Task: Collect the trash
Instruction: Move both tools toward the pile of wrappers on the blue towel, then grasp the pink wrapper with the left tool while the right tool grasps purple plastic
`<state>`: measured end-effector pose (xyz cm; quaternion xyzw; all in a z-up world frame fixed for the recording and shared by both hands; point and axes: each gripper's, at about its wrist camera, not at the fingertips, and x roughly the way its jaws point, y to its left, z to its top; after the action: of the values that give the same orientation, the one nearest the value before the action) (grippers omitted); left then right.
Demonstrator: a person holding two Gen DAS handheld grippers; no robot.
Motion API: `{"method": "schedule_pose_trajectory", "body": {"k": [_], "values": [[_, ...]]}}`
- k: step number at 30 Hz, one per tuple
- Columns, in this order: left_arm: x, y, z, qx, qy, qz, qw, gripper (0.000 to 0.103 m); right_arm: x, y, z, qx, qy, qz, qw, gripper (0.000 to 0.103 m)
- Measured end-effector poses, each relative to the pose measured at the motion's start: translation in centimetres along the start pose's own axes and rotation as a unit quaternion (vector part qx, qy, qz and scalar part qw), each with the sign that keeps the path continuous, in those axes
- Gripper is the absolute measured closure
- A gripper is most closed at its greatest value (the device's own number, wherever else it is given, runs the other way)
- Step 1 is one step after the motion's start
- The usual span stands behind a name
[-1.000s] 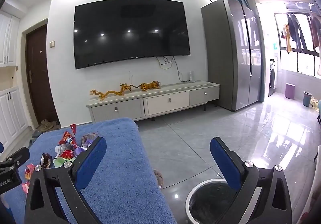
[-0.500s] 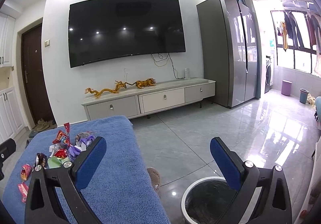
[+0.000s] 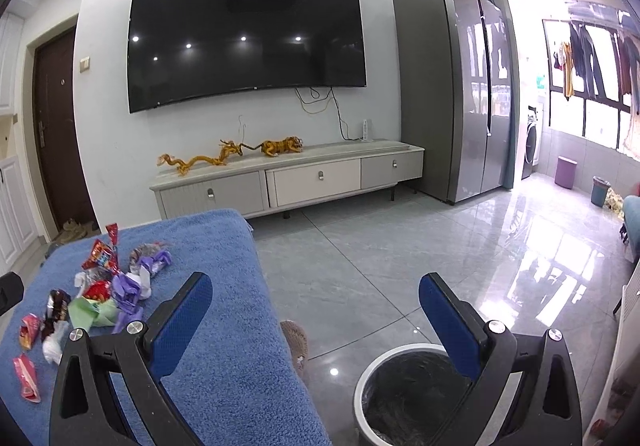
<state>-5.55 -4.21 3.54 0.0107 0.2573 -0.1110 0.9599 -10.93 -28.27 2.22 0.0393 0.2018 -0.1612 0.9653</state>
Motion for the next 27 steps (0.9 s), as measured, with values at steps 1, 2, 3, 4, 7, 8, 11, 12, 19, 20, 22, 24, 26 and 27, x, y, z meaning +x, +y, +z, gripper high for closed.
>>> {"method": "schedule_pose_trajectory", "body": {"k": [1,2,3,4,7,8,11,12,19,20,22,24,26,27], "values": [[0.2,-0.2,-0.1,0.003,0.002,-0.004,1.0,0.0,0.2,-0.1,0.0,-0.002,0.0,-0.001,1.0,0.0],[0.5,-0.3,-0.3,0.008,0.005,-0.009,0.9999,0.0,0.4,-0.1,-0.1,-0.002,0.003,0.0,1.0,0.0],[0.8,-0.6,-0.6,0.013,0.008,-0.015,0.9998,0.0,0.6,-0.2,-0.1,0.001,0.007,0.0,1.0,0.0],[1.1,-0.7,-0.8,0.017,0.011,-0.019,0.9996,0.0,0.9,-0.2,-0.2,0.003,0.011,0.0,1.0,0.0],[1.6,-0.6,-1.4,0.022,0.016,-0.027,0.9993,0.0,2.0,0.2,-0.6,0.007,0.03,0.004,1.0,0.0],[1.7,-0.4,-1.6,0.023,0.018,-0.027,0.9992,0.0,2.4,0.5,-0.7,0.003,0.037,0.008,0.999,0.0],[2.0,1.1,-1.9,0.014,0.023,-0.022,0.9994,0.0,3.2,1.8,-1.0,0.0,0.055,0.033,0.998,0.0],[2.2,2.0,-2.0,0.008,0.026,-0.017,0.9995,0.0,3.4,2.4,-1.0,-0.003,0.058,0.04,0.998,0.0],[1.8,10.6,-4.4,-0.051,0.051,0.05,0.9961,0.0,4.6,9.1,-1.1,-0.059,0.09,0.161,0.981,0.0],[1.5,12.1,-5.0,-0.061,0.058,0.065,0.9944,0.0,4.7,10.0,-1.2,-0.067,0.09,0.173,0.978,0.0],[1.3,14.3,-6.1,-0.077,0.073,0.079,0.9912,0.0,5.1,12.6,-1.3,-0.088,0.099,0.212,0.968,0.0],[1.3,16.1,-7.3,-0.095,0.095,0.088,0.9871,0.0,5.9,14.6,-1.7,-0.11,0.102,0.232,0.961,0.001],[1.6,17.2,-8.4,-0.109,0.115,0.087,0.9836,0.0,6.3,16.0,-2.1,-0.122,0.111,0.256,0.953,0.005],[1.8,17.5,-9.1,-0.114,0.126,0.089,0.9815,0.0,6.6,16.7,-2.4,-0.128,0.117,0.266,0.948,0.006]]}}
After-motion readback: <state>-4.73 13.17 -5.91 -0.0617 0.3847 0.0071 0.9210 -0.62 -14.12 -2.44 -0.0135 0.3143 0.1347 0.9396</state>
